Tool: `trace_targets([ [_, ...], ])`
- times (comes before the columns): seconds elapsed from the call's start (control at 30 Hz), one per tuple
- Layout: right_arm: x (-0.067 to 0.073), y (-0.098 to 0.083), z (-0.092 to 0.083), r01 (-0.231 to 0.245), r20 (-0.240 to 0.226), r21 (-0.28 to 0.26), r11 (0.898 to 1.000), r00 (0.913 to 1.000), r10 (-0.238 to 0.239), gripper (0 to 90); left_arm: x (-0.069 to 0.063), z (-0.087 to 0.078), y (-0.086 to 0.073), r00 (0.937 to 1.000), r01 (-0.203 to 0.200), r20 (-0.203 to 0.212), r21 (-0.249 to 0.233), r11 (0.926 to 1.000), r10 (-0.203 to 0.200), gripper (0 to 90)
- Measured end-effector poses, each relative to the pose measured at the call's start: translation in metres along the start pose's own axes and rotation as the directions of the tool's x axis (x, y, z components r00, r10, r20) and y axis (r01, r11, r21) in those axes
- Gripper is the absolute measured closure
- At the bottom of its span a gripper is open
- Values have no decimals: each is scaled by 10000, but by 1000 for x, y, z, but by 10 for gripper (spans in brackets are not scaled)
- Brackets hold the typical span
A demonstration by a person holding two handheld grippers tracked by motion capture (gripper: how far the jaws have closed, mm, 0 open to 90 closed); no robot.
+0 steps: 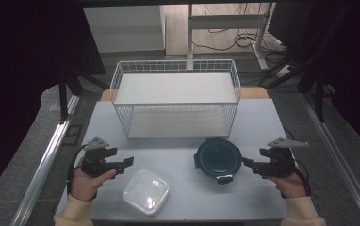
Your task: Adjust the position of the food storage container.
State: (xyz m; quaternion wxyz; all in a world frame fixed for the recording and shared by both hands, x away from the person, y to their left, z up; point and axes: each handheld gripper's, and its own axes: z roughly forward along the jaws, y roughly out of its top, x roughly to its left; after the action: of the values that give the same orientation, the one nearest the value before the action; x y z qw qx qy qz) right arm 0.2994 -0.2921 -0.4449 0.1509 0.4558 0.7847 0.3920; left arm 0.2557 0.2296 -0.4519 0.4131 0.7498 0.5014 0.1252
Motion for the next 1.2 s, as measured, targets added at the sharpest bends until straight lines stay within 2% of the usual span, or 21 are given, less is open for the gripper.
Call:
trace_targets([
  [0.33, 3, 0, -5, 58, 26, -53, 10000, 10000, -58, 212, -7, -6, 1, 9999, -168, 24, -132, 9998, 168, 208],
  [0.6, 0, -2, -7, -94, 124, 57, 9999, 9999, 93, 232, -10, -6, 5, 9997, -188, 134, -180, 9997, 191, 208],
  [0.77, -1, -5, -14, -189, 282, 95, 9998, 9994, 186, 254, -12, -2, 7, 9996, -239, 150, -82, 9997, 240, 208],
  [1.03, -2, -3, -23, -285, 634, 475, 9985, 9977, 254, 300, -17, 6, 6, 9992, -366, 192, 108, 9993, 364, 209],
  [1.2, -7, -3, -28, -311, 605, 894, 9955, 9978, 258, 371, -17, 6, 5, 9992, -351, 183, 122, 9993, 349, 210],
])
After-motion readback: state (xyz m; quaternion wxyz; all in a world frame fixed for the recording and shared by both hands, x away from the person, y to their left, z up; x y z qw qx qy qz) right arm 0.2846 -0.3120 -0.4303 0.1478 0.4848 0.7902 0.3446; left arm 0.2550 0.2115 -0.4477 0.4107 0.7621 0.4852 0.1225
